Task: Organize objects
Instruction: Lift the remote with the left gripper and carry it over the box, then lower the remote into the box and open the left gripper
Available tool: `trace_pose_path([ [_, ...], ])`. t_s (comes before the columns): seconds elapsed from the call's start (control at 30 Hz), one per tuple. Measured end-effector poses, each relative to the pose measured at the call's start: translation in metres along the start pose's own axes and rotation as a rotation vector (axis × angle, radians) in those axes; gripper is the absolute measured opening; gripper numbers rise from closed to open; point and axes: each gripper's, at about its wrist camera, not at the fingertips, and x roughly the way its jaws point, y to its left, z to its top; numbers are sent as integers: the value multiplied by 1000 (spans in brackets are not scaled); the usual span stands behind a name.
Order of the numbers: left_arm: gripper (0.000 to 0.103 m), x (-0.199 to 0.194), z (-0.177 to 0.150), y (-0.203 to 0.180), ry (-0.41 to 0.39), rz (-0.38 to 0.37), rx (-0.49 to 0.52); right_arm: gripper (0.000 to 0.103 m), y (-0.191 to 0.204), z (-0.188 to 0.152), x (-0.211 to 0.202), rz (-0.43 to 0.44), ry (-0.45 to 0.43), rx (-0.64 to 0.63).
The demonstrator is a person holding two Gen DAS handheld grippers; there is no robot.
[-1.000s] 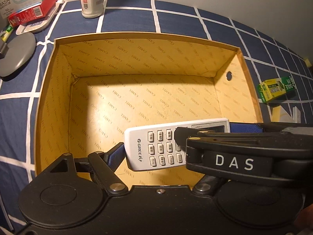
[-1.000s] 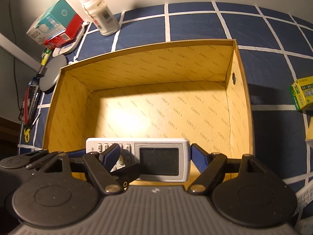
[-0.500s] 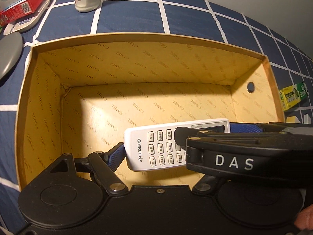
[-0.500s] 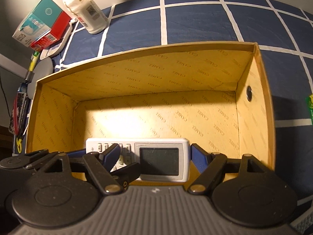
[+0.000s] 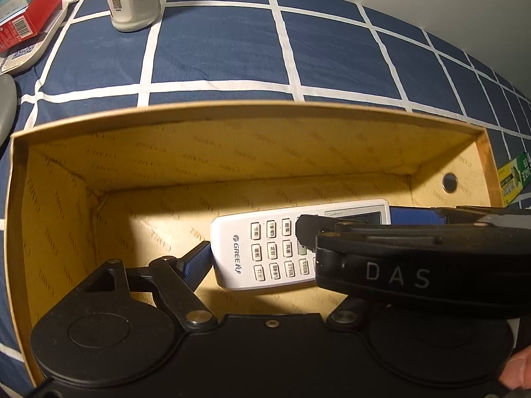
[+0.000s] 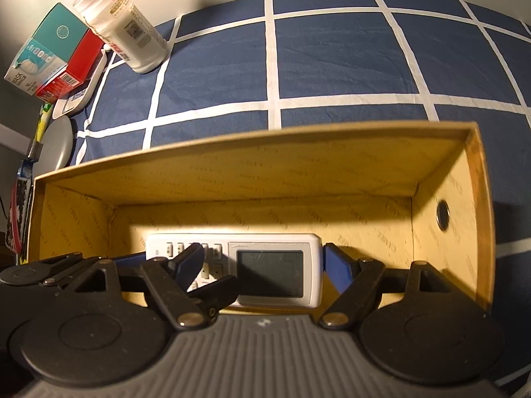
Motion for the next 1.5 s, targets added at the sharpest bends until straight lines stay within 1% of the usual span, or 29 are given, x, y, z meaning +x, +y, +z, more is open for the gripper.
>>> trace_pose_path([
  [0.47,76,17,21,6,22,-5,12,78,-3,22,17,-5,11,7],
  [1.0,78,25,30,8,26,-15,15,78,-5,27,25,-11,13,28],
  [1.1,78,24,30,8,19,-3,17,78,-4,26,24,-15,7,30],
  [1.3,78,18,27,10,15,-2,6,78,-2,24,19,-19,2,20],
  [1.5,81,3,17,9,5,9,-2,80,2,18,5,-28,-20,10],
])
